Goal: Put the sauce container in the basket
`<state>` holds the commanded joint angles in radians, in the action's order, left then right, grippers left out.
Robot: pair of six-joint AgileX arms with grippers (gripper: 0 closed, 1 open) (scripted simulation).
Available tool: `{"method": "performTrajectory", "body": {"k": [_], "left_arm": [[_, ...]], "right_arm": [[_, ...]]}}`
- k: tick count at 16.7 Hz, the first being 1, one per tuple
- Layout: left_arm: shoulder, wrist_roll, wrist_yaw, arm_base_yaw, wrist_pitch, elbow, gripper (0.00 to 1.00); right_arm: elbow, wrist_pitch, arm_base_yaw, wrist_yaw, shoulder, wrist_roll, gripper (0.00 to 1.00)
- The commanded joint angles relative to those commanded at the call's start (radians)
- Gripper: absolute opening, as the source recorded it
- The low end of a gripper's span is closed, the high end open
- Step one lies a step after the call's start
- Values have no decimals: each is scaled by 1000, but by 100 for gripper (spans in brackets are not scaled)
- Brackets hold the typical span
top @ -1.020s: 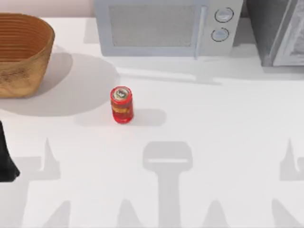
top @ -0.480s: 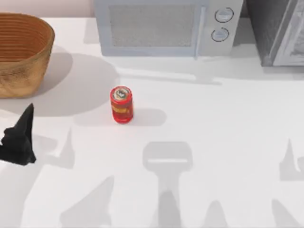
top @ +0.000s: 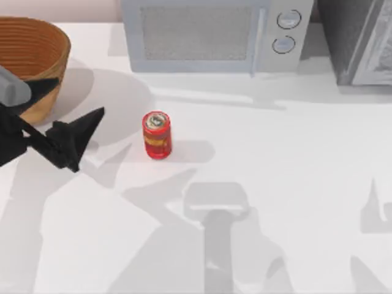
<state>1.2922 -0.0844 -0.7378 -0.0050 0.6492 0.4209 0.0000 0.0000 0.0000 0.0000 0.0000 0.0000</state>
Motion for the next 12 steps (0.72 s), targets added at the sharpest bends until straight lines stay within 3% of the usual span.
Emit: {"method": "performTrajectory", "body": {"k": [7,12], "left_arm": [[691,-38,-401,0,363,260,100],[1048,-58,-622,7,567,443,100]], "right_arm": [[0,0,0,0,0,0,100],[0,0,0,0,0,0,100]]}}
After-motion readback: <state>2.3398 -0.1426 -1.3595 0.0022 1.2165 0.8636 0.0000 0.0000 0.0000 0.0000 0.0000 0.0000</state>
